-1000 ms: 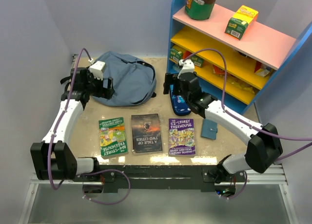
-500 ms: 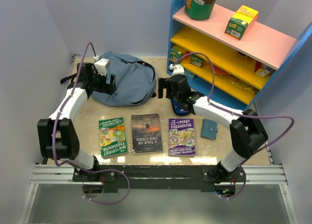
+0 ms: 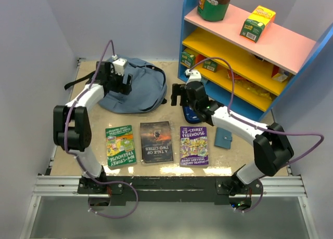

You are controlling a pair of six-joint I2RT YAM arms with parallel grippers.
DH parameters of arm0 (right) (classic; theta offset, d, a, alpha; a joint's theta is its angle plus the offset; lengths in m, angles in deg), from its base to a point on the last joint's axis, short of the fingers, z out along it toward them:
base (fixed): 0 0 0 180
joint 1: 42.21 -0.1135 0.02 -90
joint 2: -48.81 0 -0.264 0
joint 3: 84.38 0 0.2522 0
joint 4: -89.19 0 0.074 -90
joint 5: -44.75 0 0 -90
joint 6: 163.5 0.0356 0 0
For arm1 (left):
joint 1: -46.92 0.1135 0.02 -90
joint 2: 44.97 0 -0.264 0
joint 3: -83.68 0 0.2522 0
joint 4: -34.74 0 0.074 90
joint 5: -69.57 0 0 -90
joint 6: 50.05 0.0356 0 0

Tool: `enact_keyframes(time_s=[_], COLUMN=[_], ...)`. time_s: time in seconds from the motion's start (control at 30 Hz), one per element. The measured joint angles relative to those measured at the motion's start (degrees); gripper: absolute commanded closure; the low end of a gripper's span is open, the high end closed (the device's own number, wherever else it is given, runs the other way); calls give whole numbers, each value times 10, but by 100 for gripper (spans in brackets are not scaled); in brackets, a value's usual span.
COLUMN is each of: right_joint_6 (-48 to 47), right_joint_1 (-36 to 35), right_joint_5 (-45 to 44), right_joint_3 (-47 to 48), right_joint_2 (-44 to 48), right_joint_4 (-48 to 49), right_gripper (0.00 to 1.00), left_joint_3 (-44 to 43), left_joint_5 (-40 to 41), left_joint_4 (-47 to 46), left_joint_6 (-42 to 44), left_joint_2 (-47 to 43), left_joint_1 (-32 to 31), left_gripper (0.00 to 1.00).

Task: Pack the student bag
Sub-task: Pick up the student bag at the center of the board, then place the student bag at the center of the board.

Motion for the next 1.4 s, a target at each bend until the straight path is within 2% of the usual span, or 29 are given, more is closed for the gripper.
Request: enact_keyframes(time_s=[0.33, 0.4, 0.43, 0.5, 0.53, 0.57, 0.7, 0.83, 1.07, 1.27, 1.4], right_joint_6=[-2, -2, -2, 0, 1, 3, 14, 21, 23, 23, 20], right_joint_1=[0, 0, 0, 0, 0, 0, 0, 0, 0, 0, 0], right_joint_5=[18, 18, 19, 19, 19, 19, 10, -2, -24, -56, -79], right_joint_3=[-55, -55, -55, -55, -55, -55, -55, -55, -61, -61, -61], right_joint_2=[62, 64, 64, 63, 63, 63, 63, 64, 108, 151, 184], right_joint_4=[6, 7, 6, 5, 5, 5, 2, -4, -20, -35, -55], right_gripper=[8, 12, 12, 18, 19, 21, 22, 23, 23, 24, 25], left_joint_3=[-66, -70, -70, -70, -70, -70, -72, -98, -219, -319, -333], left_joint_5=[65, 74, 79, 82, 81, 86, 85, 80, 61, 53, 35], left_joint_4=[-6, -7, -8, -8, -8, -9, -8, 36, 160, 234, 263], left_joint_6=[1, 1, 1, 2, 5, 14, 16, 15, -20, -43, -44], left_joint_2=[135, 144, 146, 146, 146, 146, 144, 136, 105, 39, -39], left_joint_1=[-16, -16, -17, -18, -19, -21, -25, -30, -35, -36, -36], left_gripper=[0, 7, 28, 62, 91, 100, 100, 100, 100, 100, 100])
